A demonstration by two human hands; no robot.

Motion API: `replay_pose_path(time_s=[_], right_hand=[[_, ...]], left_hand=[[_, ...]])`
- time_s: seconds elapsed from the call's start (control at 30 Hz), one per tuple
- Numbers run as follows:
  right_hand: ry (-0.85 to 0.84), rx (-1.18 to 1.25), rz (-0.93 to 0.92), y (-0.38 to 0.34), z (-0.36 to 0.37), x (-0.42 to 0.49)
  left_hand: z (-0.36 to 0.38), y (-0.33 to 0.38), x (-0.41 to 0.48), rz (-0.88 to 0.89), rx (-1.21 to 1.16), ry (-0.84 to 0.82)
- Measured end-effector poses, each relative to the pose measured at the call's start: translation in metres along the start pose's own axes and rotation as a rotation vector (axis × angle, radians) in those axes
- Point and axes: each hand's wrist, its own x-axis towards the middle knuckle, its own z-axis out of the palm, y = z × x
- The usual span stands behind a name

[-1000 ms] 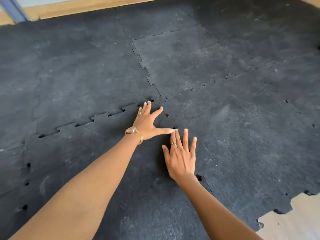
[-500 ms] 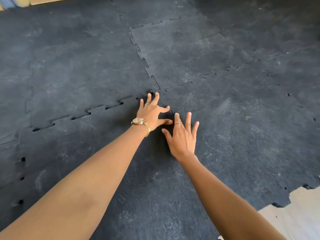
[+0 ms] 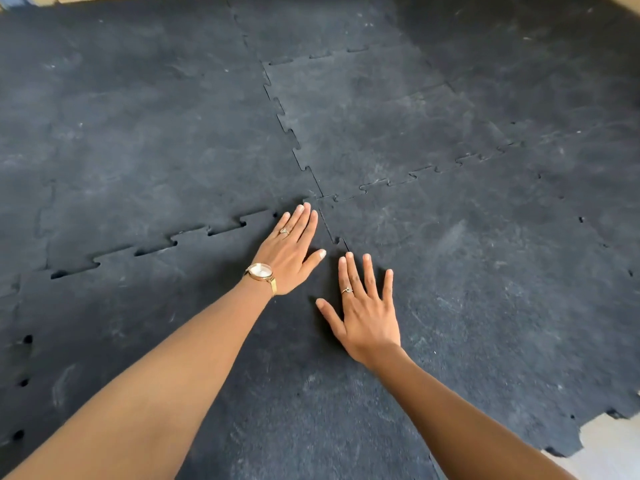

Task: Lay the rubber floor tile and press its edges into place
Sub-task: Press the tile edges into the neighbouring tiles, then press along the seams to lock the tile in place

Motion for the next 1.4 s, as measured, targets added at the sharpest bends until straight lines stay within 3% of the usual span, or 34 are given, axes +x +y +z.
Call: replay_pose_path(time_s=[0.43,0.63,0.7,0.8,0.93,1.23,1.4], right_hand=[[-0.040,-0.001,-0.010,-0.001,-0.005,0.001],[-0.006,-0.038,-0.081,0.007,-0.019,0.020],[0.066,-0.051,-0.104,0.003,-0.027,0.037],[0.038,-0.029,-0.130,-0.023,-0.031,0.080],[-0.023,0.048,-0.095,-0.064,-0.018,0.121],[0.014,0.012,-0.058,-0.066,-0.004,0.128],[-0.022,-0.078,-0.131,-0.068,-0.009,0.129]], left_hand=[[-0.028,-0.019,0.024,0.096,0.072,-0.160],[-0.036,-0.027,0.017,0.062,-0.109,-0.312],[-0.030,-0.037,0.001,-0.067,-0.116,-0.210],[-0.016,-0.045,-0.042,-0.272,0.017,-0.079],[-0.007,-0.048,-0.048,-0.263,0.002,-0.003],[-0.012,-0.056,-0.043,-0.219,-0.028,-0.052],[-0.018,-0.054,-0.035,-0.198,0.106,-0.073]])
